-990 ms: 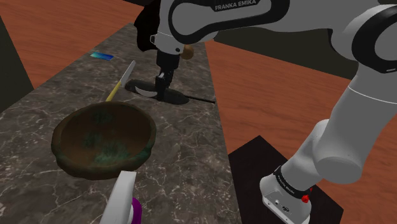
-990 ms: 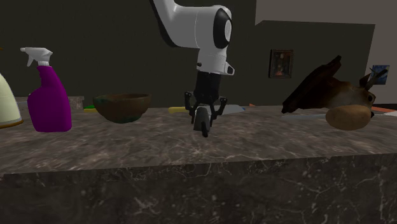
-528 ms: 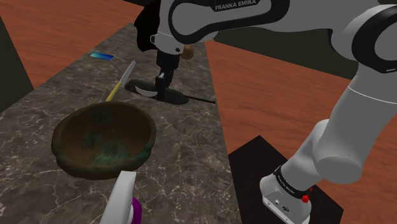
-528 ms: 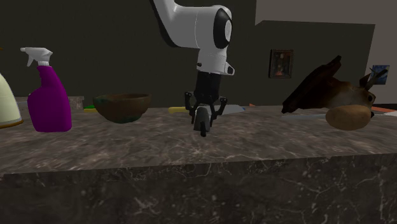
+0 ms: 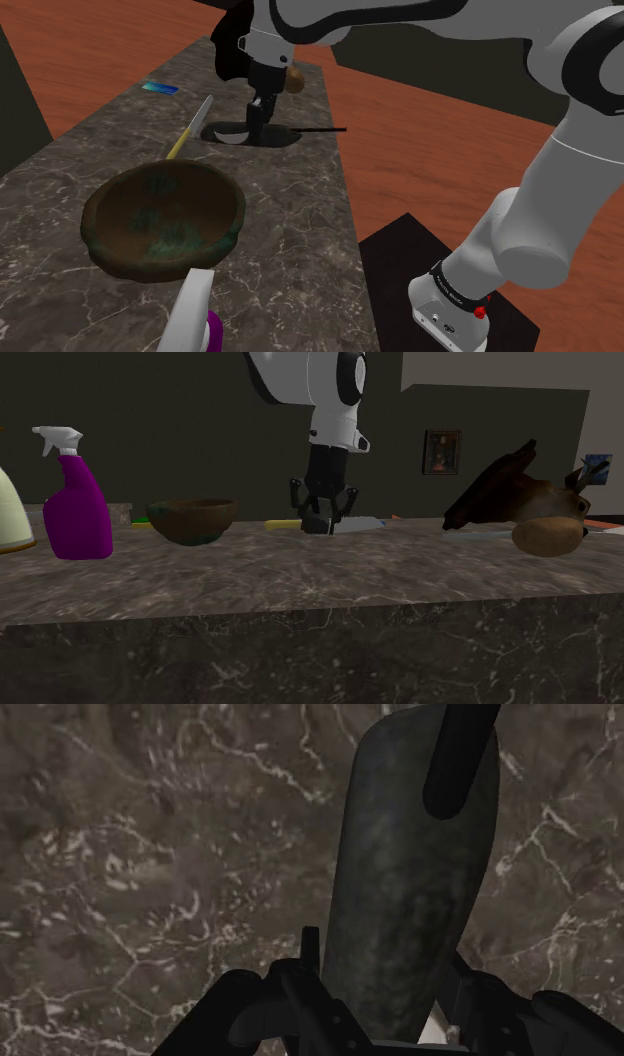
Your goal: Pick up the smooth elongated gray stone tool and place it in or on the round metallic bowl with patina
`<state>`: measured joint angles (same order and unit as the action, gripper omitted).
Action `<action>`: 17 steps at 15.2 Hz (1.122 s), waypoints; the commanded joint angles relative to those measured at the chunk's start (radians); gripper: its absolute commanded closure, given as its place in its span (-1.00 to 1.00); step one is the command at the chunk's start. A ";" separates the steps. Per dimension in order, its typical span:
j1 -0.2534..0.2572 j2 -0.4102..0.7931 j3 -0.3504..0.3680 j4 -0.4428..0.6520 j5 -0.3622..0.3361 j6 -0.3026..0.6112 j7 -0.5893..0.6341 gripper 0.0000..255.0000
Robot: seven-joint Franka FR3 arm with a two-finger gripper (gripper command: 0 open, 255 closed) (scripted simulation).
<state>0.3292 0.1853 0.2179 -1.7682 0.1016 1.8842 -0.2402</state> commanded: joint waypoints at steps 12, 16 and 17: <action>0.000 -0.016 0.001 0.153 -0.001 -0.168 0.018 1.00; 0.000 -0.014 0.001 0.210 -0.002 -0.222 0.024 1.00; 0.000 -0.013 0.002 0.225 -0.002 -0.236 0.026 1.00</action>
<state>0.3289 0.1724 0.2190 -1.5582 0.0995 1.6627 -0.2168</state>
